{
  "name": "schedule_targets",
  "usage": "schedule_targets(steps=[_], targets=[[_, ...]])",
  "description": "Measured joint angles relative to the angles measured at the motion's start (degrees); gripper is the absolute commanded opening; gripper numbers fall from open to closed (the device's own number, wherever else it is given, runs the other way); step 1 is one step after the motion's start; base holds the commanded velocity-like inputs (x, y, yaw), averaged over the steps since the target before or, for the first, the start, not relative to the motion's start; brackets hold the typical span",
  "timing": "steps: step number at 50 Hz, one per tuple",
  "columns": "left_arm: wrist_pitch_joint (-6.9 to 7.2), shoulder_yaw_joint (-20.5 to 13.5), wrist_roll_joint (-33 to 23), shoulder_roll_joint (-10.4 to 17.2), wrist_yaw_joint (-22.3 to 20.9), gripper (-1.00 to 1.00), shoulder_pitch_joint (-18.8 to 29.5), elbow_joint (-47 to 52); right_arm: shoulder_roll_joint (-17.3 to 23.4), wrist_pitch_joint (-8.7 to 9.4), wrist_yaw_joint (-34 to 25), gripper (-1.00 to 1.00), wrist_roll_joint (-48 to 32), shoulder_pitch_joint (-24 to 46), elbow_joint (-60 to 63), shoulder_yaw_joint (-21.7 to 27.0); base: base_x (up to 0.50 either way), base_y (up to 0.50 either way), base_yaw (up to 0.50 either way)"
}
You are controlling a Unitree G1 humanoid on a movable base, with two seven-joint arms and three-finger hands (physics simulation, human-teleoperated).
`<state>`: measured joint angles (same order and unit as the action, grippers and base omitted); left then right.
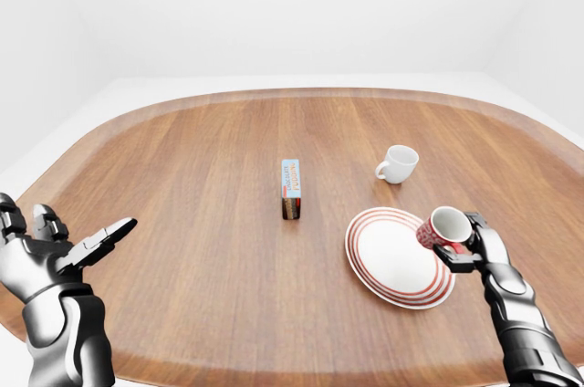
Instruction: Pick up the red mug and put it on the plate
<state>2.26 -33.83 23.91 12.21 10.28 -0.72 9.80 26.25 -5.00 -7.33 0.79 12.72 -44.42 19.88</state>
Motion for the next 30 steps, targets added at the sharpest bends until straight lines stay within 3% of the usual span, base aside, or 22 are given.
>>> schedule_targets(steps=[15,30], targets=[[0.22,-0.12,-0.06,-0.1,0.0,1.0,-0.09,0.36,1.23,0.0,0.73,-1.0,3.09,1.36,-8.94,-1.33,0.0,0.0,0.0],[0.47,-0.23,0.05,-0.15,0.01,1.0,-0.17,0.68,-0.27,0.0,2.32,-1.0,3.53,7.02,-19.25,-5.02,0.0,0.0,0.0]])
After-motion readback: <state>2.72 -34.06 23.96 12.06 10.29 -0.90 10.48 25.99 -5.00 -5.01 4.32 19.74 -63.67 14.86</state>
